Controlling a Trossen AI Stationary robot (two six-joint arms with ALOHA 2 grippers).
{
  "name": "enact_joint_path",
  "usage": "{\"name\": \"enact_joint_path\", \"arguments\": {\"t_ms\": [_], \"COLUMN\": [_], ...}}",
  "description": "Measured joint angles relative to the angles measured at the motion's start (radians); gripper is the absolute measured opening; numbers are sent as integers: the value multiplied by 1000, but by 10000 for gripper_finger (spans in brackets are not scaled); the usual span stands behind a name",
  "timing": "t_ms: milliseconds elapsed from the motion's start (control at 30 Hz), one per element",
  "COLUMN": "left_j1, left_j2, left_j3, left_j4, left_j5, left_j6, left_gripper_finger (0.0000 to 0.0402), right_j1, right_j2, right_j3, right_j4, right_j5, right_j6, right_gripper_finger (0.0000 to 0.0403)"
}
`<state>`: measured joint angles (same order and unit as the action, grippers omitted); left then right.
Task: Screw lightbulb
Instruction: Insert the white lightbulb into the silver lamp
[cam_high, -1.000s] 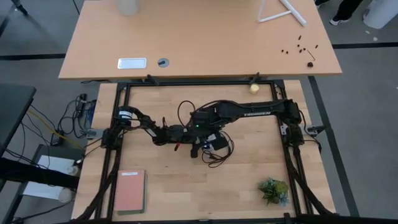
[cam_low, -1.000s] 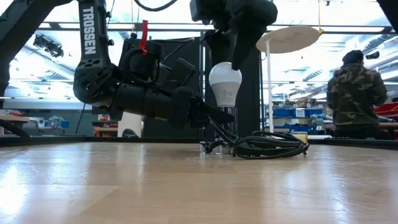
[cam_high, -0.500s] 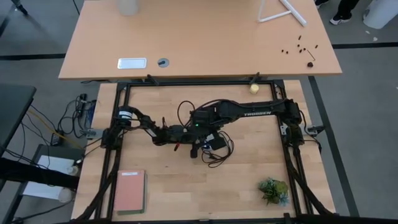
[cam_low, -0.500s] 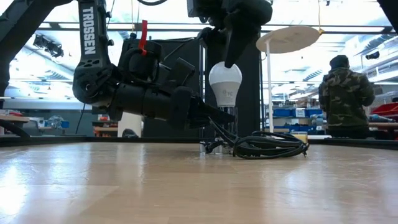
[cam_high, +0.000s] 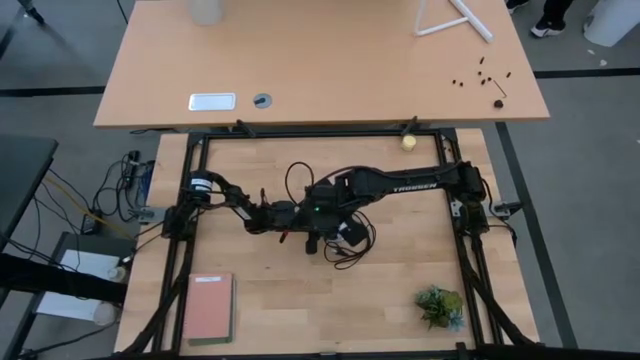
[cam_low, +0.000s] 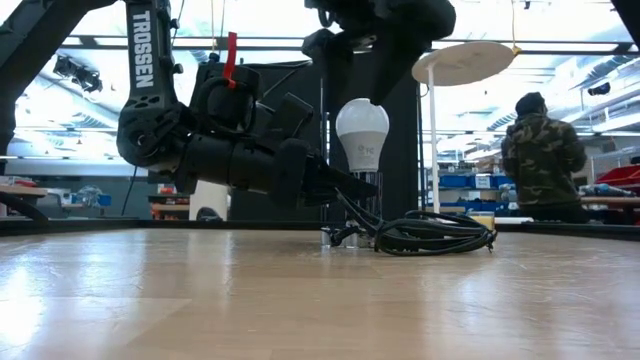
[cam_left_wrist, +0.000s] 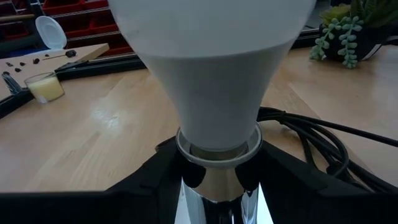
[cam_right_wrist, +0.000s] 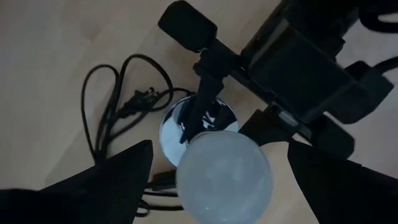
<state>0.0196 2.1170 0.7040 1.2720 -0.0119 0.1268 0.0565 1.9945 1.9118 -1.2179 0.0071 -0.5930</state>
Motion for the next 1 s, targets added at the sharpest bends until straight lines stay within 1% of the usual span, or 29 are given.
{"name": "enact_joint_path", "arguments": {"t_ms": [167, 300, 467, 600, 800, 1000], "left_j1": [0, 0, 0, 0, 0, 0], "left_j2": [0, 0, 0, 0, 0, 0], "left_j3": [0, 0, 0, 0, 0, 0], "left_j4": [0, -4, -4, -5, -6, -6], "left_j5": [2, 2, 2, 2, 2, 2], "left_j6": [0, -2, -4, -4, -7, -7], "left_gripper_finger": [187, 187, 187, 187, 188, 189], "right_j1": [-4, -12, -11, -18, -31, -33], "right_j2": [0, 0, 0, 0, 0, 0], "right_j3": [-7, -44, -75, -76, -79, -145], "right_j4": [7, 9, 31, 39, 67, 102], "right_j5": [13, 16, 53, 51, 19, 19], "right_j6": [-56, -57, -61, -61, -57, -57], "right_gripper_finger": [376, 376, 376, 376, 376, 376]}}
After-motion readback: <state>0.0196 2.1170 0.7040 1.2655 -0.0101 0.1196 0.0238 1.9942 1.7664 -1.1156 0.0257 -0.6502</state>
